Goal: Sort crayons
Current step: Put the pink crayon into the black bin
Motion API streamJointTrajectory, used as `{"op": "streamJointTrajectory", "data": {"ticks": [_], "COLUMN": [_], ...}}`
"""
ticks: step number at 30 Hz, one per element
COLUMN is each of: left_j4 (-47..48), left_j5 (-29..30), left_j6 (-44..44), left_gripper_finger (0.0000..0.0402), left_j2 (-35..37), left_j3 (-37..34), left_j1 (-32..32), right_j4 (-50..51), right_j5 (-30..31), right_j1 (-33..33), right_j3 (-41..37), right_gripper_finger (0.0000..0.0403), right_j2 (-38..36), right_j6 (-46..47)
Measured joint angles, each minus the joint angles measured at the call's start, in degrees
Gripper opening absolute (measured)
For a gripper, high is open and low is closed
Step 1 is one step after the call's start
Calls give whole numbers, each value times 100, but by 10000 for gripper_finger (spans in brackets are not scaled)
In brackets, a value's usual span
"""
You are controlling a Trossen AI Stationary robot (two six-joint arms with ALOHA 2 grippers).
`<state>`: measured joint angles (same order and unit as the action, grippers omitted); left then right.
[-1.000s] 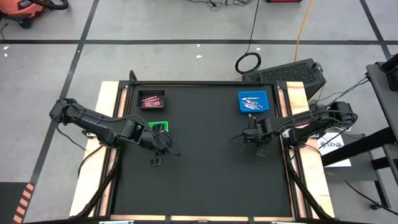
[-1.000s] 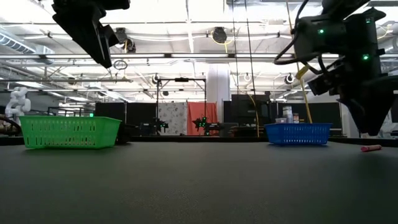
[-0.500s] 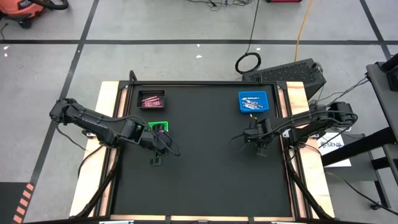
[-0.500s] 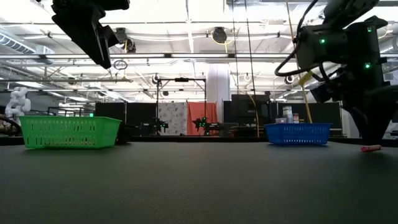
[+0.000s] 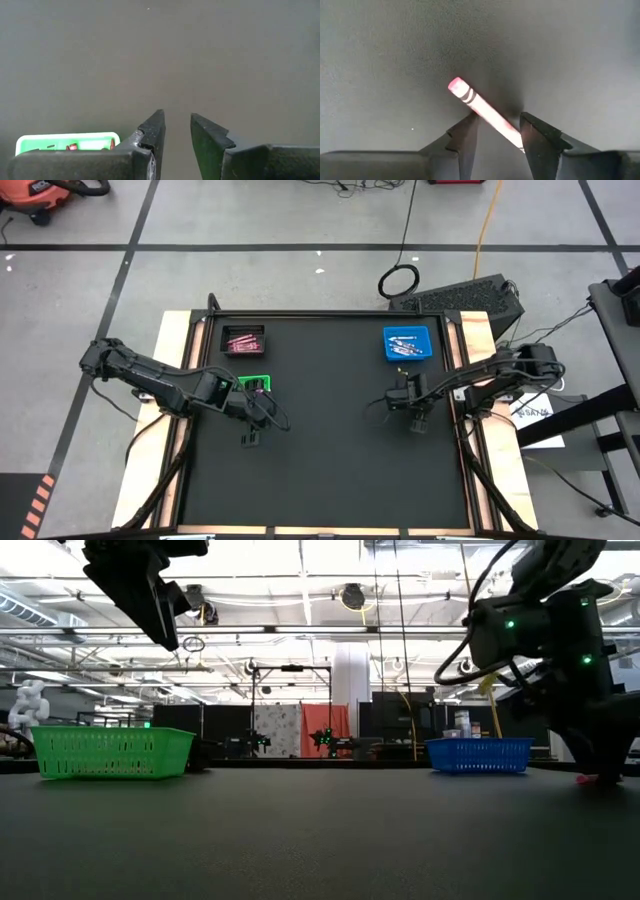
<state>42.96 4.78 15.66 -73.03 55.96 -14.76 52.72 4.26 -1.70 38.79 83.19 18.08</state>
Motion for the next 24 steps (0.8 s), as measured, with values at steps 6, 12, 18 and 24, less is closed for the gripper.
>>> {"op": "streamJointTrajectory", "data": {"ticks": [6, 12, 18, 24], "left_j4": [0, 0, 1, 2], "left_j5": [0, 0, 2, 2], "left_j6": [0, 0, 35, 37], "left_gripper_finger": [97, 97, 97, 97], "left_j2": [0, 0, -2, -2], "left_j3": [0, -1, -2, -2], "left_j1": [0, 0, 0, 0], "right_j4": [3, -47, -50, 35], "right_j5": [-446, -571, -611, -603], "right_j1": [67, 69, 67, 62], "right_j3": [-3, -7, -11, 137], "right_gripper_finger": [130, 67, 7, 8], "right_j2": [234, 257, 259, 265], "right_j6": [89, 571, 1041, 1382]}}
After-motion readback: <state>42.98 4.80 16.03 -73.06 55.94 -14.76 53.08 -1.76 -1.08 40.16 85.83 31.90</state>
